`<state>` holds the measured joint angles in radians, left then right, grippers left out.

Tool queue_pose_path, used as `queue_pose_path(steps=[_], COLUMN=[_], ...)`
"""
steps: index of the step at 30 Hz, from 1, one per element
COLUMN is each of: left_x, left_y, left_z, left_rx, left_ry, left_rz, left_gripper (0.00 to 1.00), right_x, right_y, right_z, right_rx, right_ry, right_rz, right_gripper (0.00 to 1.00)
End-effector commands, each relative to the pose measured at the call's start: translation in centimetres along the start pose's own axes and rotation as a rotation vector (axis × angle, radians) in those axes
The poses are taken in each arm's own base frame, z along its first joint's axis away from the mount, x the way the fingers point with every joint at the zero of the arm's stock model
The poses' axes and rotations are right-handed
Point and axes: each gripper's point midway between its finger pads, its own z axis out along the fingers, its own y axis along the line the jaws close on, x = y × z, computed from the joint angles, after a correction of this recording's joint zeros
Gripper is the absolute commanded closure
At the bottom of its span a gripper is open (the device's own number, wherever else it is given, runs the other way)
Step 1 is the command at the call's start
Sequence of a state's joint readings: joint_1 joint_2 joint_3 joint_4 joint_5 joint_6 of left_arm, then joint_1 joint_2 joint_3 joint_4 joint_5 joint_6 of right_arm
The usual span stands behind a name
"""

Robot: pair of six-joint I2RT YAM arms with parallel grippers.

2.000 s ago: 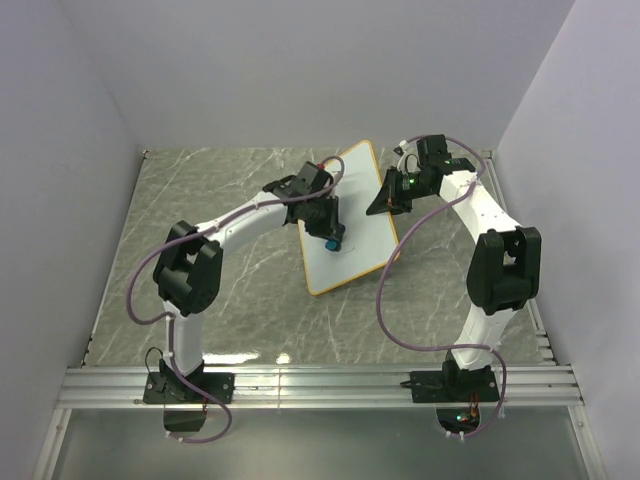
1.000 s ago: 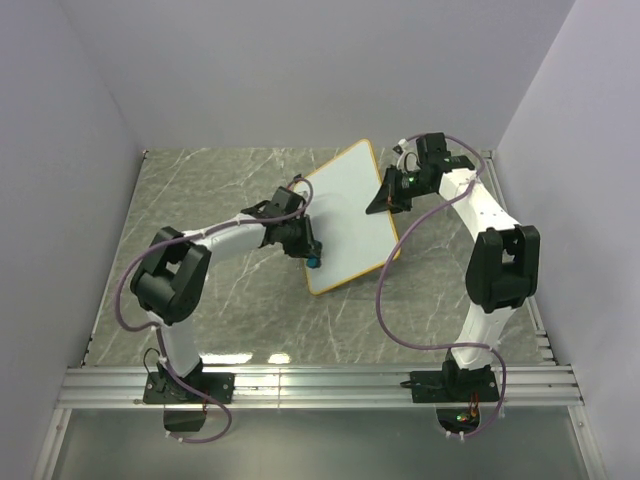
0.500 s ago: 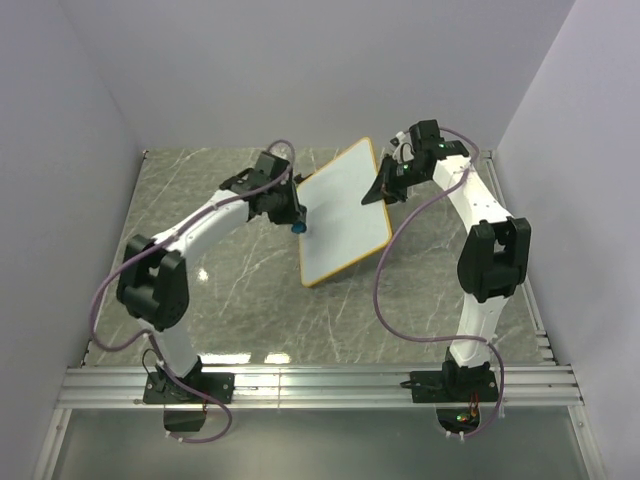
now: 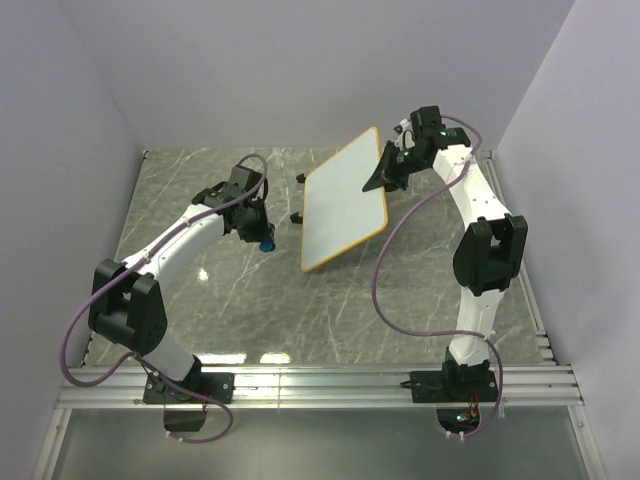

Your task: Erase the whiteboard

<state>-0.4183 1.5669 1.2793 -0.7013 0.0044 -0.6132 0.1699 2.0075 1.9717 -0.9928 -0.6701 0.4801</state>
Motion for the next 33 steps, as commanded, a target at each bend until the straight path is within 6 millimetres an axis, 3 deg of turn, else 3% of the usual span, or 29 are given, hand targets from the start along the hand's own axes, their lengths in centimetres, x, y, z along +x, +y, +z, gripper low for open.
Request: queue_pose_path(steps=[1, 7, 12, 19, 22, 23, 26, 27, 28, 29, 31, 33], left_x=[-1.1, -0.4, 0.5, 3.9, 5.1, 5.2, 6.3, 6.8, 7.0, 7.3, 7.5, 7.5], left_y=[0.8, 2.3, 3.0, 6.6, 7.8, 7.9, 8.6, 8.8, 8.9, 9.1, 9.2, 9.2], left_z=[-2.0, -1.4, -0.1, 3.7, 4.4, 4.5, 5.0, 5.3, 5.4, 5.6, 5.8, 5.8], left_rx=[-0.016, -0.047, -0.067, -0.172, -0.211, -0.213, -0.228, -0.232, -0.233, -0.235, -0.236, -0.238], left_ry=[-0.061, -0.028, 0.009, 0.119, 0.144, 0.145, 0.171, 0.181, 0.187, 0.194, 0.202, 0.205], left_rz=[0.002, -0.012, -0.009, -0.05, -0.041, -0.039, -0.037, -0.036, -0.041, -0.038, -0.038, -0.037], left_gripper=[1.0, 1.0, 1.0, 1.0, 0.9, 0.79, 0.55, 0.49, 0.43, 0.3, 0.18, 0.14], right_x=[-2.2, -3.1, -4.0, -6.2, -6.6, -6.7, -6.6, -6.6, -6.3, -6.3, -5.9, -5.8], right_y=[2.4, 3.5, 2.1, 1.0, 1.0, 1.0, 0.7, 0.6, 0.6, 0.2, 0.1, 0.0], right_z=[-2.2, -3.0, -1.1, 1.4, 1.5, 1.4, 1.2, 1.1, 0.9, 0.7, 0.1, -0.4], right_rx=[-0.082, -0.12, -0.122, -0.133, -0.127, -0.126, -0.102, -0.095, -0.086, -0.065, -0.042, -0.025], right_ry=[-0.071, -0.109, -0.106, -0.131, -0.14, -0.144, -0.153, -0.155, -0.152, -0.161, -0.164, -0.182], right_rz=[-0.014, -0.036, 0.019, 0.074, 0.073, 0.063, 0.046, 0.039, 0.036, 0.019, -0.006, -0.025], right_gripper=[1.0, 1.0, 1.0, 1.0, 1.0, 0.99, 0.71, 0.46, 0.03, 0.0, 0.0, 0.0])
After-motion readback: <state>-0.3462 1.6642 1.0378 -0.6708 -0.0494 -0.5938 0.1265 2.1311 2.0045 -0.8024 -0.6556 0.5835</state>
